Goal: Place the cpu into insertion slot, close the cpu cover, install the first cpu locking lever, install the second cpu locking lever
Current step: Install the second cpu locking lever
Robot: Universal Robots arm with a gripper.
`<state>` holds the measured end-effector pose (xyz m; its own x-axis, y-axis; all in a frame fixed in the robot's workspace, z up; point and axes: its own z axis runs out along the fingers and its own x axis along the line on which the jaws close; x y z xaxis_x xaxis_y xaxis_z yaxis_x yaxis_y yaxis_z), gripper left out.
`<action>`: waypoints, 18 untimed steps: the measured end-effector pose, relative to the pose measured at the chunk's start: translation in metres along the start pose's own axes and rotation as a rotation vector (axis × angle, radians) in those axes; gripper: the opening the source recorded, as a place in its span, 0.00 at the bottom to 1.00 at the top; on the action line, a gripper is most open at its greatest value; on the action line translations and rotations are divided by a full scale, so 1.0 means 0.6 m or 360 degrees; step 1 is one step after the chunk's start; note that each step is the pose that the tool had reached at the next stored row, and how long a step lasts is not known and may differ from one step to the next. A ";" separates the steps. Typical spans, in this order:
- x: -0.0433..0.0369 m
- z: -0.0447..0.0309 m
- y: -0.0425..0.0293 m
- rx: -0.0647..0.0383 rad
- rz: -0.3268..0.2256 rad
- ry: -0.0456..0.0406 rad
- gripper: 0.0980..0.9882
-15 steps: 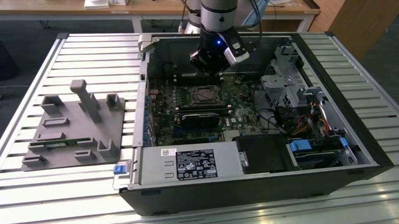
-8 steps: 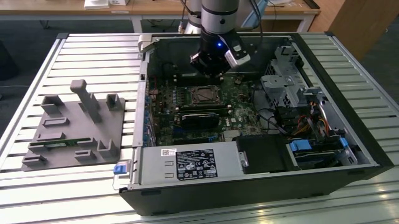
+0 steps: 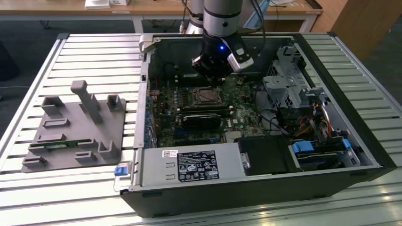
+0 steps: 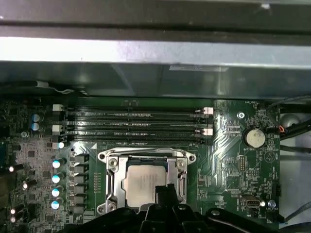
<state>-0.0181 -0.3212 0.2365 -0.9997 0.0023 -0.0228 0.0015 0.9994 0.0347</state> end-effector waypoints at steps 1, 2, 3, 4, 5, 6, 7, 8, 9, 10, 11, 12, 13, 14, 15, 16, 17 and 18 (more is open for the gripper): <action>0.000 0.000 -0.001 0.0000 0.0000 0.0000 0.01; 0.000 0.000 -0.003 0.0000 0.0000 0.0000 0.01; 0.000 0.000 -0.006 -0.0001 0.0000 0.0000 0.01; 0.000 -0.001 -0.009 0.0000 0.0000 0.0000 0.01; 0.000 -0.001 -0.012 0.0000 0.0000 0.0000 0.01; 0.000 -0.001 -0.017 -0.0001 0.0000 0.0000 0.01; 0.000 -0.001 -0.021 -0.0002 0.0000 0.0000 0.01; 0.000 -0.001 -0.024 -0.0003 0.0000 0.0000 0.01; 0.000 -0.001 -0.028 -0.0009 0.0000 0.0001 0.01; 0.000 -0.001 -0.030 -0.0021 0.0000 0.0001 0.01; 0.000 -0.001 -0.033 -0.0037 0.0001 0.0002 0.01; 0.000 -0.001 -0.035 -0.0058 0.0002 0.0003 0.01; 0.000 -0.001 -0.038 -0.0071 0.0002 0.0004 0.01; 0.000 -0.001 -0.041 -0.0077 0.0002 0.0005 0.01; 0.000 -0.001 -0.043 -0.0077 0.0002 0.0006 0.01; 0.000 -0.001 -0.045 -0.0077 0.0002 0.0007 0.01; 0.000 -0.001 -0.046 -0.0077 0.0002 0.0007 0.01; 0.000 -0.001 -0.048 -0.0077 0.0002 0.0008 0.01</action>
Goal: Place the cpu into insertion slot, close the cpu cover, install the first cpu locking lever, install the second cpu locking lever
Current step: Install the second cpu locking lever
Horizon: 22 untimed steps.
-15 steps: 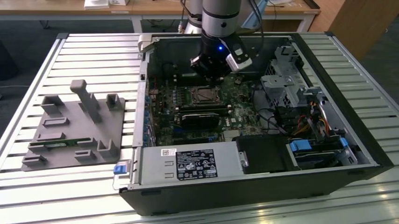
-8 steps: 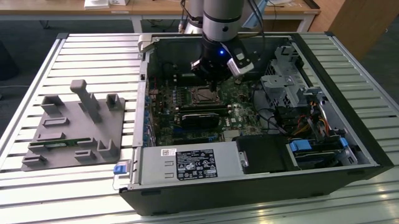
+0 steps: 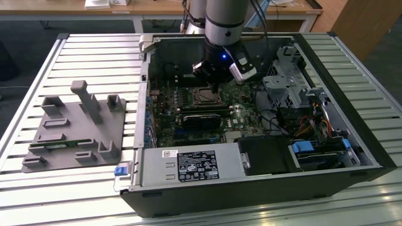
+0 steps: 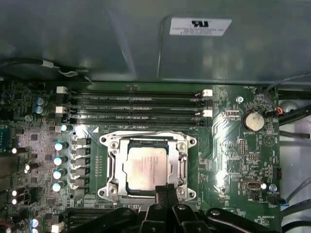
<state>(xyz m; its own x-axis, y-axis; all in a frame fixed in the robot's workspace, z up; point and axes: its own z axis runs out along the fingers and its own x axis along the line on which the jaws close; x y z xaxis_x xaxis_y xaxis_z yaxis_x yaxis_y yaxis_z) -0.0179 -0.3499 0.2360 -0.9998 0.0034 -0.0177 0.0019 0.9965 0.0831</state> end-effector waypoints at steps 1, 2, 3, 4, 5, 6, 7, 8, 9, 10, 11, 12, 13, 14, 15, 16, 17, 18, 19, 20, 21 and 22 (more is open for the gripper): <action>0.000 0.000 -0.002 0.0000 0.0000 0.0001 0.01; 0.000 0.000 -0.005 0.0000 0.0000 0.0001 0.01; 0.000 0.000 -0.007 0.0000 0.0000 0.0003 0.01; 0.000 0.000 -0.009 0.0000 0.0000 0.0004 0.01; 0.000 0.001 -0.010 0.0000 0.0001 0.0007 0.01; 0.000 0.002 -0.011 0.0000 0.0001 0.0009 0.01; 0.000 0.003 -0.012 0.0000 0.0001 0.0012 0.01; 0.000 0.004 -0.014 0.0000 0.0001 0.0014 0.01; 0.000 0.004 -0.017 0.0000 0.0001 0.0016 0.01; 0.000 0.004 -0.020 0.0000 0.0002 0.0018 0.01; 0.000 0.004 -0.023 0.0000 0.0002 0.0020 0.01; 0.000 0.005 -0.025 0.0000 0.0002 0.0021 0.01; 0.000 0.005 -0.028 0.0000 0.0002 0.0021 0.01; 0.000 0.005 -0.031 0.0000 0.0002 0.0021 0.01; 0.000 0.005 -0.034 0.0000 0.0002 0.0021 0.01; 0.001 0.004 -0.036 0.0000 0.0002 0.0021 0.01; 0.004 0.004 -0.037 0.0000 0.0002 0.0021 0.01; 0.008 0.004 -0.039 0.0000 0.0002 0.0021 0.01; 0.013 0.004 -0.040 0.0000 0.0002 0.0021 0.01; 0.019 0.004 -0.041 0.0000 0.0002 0.0021 0.01; 0.024 0.004 -0.041 0.0000 0.0002 0.0021 0.01; 0.033 0.004 -0.042 -0.0001 0.0002 0.0021 0.01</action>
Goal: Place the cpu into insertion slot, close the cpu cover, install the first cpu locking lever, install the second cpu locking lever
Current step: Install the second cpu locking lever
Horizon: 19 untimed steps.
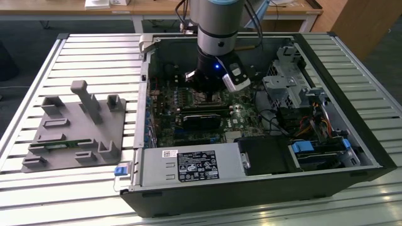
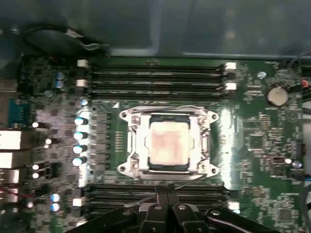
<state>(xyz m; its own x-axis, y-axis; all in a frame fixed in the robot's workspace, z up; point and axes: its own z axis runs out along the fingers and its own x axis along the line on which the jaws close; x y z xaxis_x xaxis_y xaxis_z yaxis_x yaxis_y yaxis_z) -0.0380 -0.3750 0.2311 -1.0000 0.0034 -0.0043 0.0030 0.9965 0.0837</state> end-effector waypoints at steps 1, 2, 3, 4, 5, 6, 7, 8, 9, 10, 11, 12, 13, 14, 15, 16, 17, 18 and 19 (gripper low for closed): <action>0.002 0.000 -0.001 -0.0001 0.0000 0.0000 0.01; 0.002 0.001 -0.001 -0.0005 0.0000 0.0002 0.01; 0.002 0.002 -0.002 -0.0015 0.0001 0.0010 0.01; 0.002 0.003 -0.003 -0.0025 0.0001 0.0014 0.01; 0.002 0.003 -0.004 -0.0035 0.0002 0.0017 0.01; 0.002 0.004 -0.006 -0.0042 0.0003 0.0019 0.01; 0.002 0.004 -0.009 -0.0047 0.0003 0.0020 0.01; 0.002 0.005 -0.012 -0.0049 0.0003 0.0020 0.01; 0.002 0.005 -0.015 -0.0050 0.0003 0.0020 0.01; 0.003 0.005 -0.017 -0.0051 0.0003 0.0020 0.01; 0.005 0.006 -0.018 -0.0053 0.0003 0.0020 0.01; 0.008 0.006 -0.020 -0.0054 0.0003 0.0020 0.01; 0.011 0.006 -0.020 -0.0055 0.0003 0.0020 0.01; 0.014 0.007 -0.021 -0.0057 0.0003 0.0020 0.01; 0.017 0.007 -0.021 -0.0059 0.0003 0.0020 0.01; 0.019 0.008 -0.021 -0.0060 0.0003 0.0020 0.01; 0.020 0.010 -0.022 -0.0061 0.0003 0.0020 0.01; 0.021 0.013 -0.022 -0.0060 0.0003 0.0020 0.01; 0.021 0.016 -0.022 -0.0060 0.0003 0.0020 0.01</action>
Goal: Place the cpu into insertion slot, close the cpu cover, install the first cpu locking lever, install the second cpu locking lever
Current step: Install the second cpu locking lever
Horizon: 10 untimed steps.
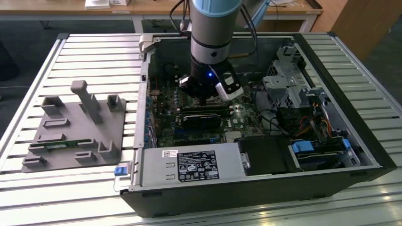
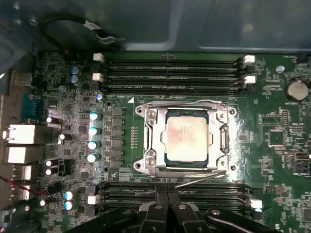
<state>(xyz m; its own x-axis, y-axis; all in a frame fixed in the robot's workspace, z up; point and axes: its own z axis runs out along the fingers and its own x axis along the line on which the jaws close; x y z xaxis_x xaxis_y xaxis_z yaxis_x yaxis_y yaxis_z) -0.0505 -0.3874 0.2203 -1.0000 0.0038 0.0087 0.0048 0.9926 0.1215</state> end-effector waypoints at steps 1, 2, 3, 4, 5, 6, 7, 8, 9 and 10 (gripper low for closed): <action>0.000 0.003 0.000 0.0000 0.0000 0.0000 0.01; 0.000 0.006 -0.001 0.0000 0.0000 0.0000 0.01; 0.000 0.009 -0.001 0.0000 0.0000 0.0000 0.01; 0.000 0.012 -0.001 0.0000 0.0000 0.0000 0.01; 0.000 0.014 -0.002 -0.0003 0.0000 0.0000 0.01; 0.000 0.014 -0.003 -0.0012 0.0000 0.0001 0.01; 0.000 0.014 -0.004 -0.0020 0.0001 0.0000 0.01; 0.001 0.014 -0.006 -0.0028 0.0001 0.0000 0.01; 0.002 0.014 -0.008 -0.0036 0.0001 0.0000 0.01; 0.003 0.014 -0.009 -0.0044 0.0001 0.0000 0.01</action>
<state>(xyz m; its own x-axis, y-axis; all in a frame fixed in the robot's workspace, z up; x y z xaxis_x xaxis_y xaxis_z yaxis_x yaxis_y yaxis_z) -0.0524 -0.3920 0.2114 -0.9999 0.0046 0.0089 0.0059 0.9888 0.1491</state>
